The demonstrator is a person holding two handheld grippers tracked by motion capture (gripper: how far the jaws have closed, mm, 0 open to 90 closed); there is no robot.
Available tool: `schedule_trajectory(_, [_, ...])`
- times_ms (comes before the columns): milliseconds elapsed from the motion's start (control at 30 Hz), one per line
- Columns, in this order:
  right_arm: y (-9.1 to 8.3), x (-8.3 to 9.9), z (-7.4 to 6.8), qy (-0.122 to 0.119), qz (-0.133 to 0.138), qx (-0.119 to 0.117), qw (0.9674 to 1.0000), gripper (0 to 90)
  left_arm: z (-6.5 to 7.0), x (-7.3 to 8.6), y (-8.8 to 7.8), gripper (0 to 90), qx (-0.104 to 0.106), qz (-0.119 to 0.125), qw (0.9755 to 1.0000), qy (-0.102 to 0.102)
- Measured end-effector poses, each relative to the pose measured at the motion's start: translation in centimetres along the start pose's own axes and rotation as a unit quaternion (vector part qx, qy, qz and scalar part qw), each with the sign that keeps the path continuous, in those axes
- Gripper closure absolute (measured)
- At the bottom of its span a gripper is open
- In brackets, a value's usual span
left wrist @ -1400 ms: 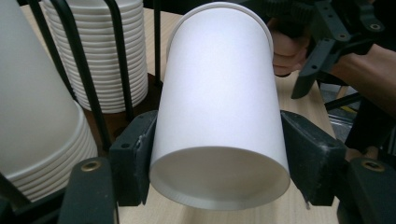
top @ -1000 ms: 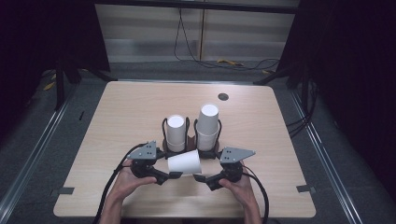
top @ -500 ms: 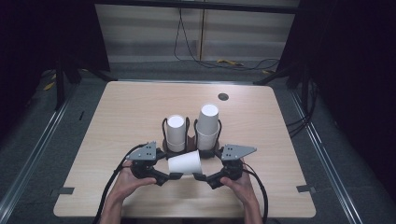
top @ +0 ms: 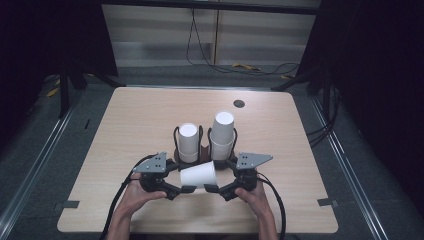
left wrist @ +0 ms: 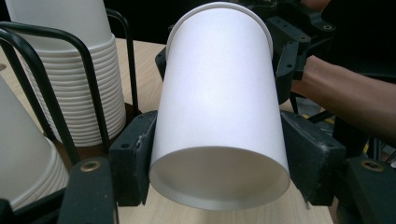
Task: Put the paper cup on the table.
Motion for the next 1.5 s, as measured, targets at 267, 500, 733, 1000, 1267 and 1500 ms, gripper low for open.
schedule_trajectory(267, [0.7, 0.0, 0.0, 0.011, 0.001, -0.026, 0.9996, 15.2, 0.1, -0.1, 0.1, 32.6, 0.007, 0.008, 0.9999, -0.001])
schedule_trajectory(500, [0.5, -0.1, 0.2, 0.014, 0.004, -0.032, 0.9994, 19.1, -0.1, 0.1, 0.3, 31.3, 0.008, 0.012, 0.9998, -0.012])
schedule_trajectory(733, [0.4, -0.1, 0.3, 0.014, 0.002, -0.026, 0.9996, 22.2, -0.3, 0.4, 0.6, 25.7, -0.007, 0.002, 0.9999, -0.012])
schedule_trajectory(1000, [-0.3, -0.3, 0.5, 0.011, -0.010, 0.009, 0.9999, 22.5, -0.6, 1.2, 0.1, 16.1, -0.055, 0.006, 0.9982, -0.021])
schedule_trajectory(1267, [-1.1, -0.5, 0.7, 0.011, -0.019, 0.042, 0.9989, 22.3, -0.9, 2.4, -0.3, 15.1, -0.121, 0.004, 0.9922, -0.028])
schedule_trajectory(1500, [-1.9, -0.5, 1.0, 0.015, -0.034, 0.066, 0.9971, 22.6, -1.2, 3.4, -0.7, 15.0, -0.184, 0.013, 0.9822, -0.034])
Point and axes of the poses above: each handheld gripper's, and its own axes: y roughly forward along the jaws, x roughly out of its underside, z roughly to its right, the point moved 2 cm from there along y, roughly forward along the jaws, and after that the axes turned 8 degrees about z, right-handed, at the moved point
